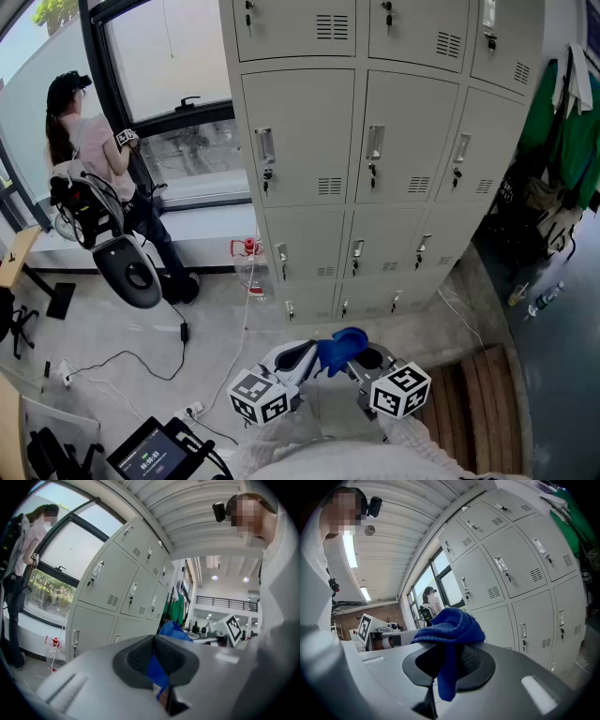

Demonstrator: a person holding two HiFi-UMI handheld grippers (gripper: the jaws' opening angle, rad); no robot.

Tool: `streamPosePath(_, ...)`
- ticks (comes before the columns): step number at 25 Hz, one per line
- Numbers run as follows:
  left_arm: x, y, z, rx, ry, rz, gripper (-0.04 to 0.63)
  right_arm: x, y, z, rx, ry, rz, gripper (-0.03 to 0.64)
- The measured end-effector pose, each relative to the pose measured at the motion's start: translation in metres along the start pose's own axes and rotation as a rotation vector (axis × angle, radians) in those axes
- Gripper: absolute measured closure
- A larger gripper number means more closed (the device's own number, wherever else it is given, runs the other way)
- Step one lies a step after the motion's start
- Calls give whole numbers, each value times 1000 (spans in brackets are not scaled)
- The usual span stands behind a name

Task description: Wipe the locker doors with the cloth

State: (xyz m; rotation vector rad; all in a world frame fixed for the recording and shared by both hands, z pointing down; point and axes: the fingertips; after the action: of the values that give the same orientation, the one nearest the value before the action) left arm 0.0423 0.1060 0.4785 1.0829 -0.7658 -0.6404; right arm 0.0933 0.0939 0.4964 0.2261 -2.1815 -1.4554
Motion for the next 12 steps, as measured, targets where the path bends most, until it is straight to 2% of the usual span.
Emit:
streamPosePath(5, 14, -21, 49, -15, -3, -5, 589, 41, -30, -19, -7, 10, -18, 569)
streamPosePath(8, 24, -46, 85, 20, -15, 7, 589, 72, -62, -35, -18, 32, -55, 569)
streamPosePath(12, 38, -80, 126, 74, 5, 15, 589, 117, -98, -49, -12, 46, -83, 569)
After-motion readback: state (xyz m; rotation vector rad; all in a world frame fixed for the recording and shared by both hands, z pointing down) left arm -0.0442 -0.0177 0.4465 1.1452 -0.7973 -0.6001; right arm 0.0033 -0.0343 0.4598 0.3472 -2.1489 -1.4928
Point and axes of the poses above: the fingertips, and each gripper's own axes: x forward along the fingers, z to its left, y out of its underside, and after that the axes turned 10 degrees about z, right-handed
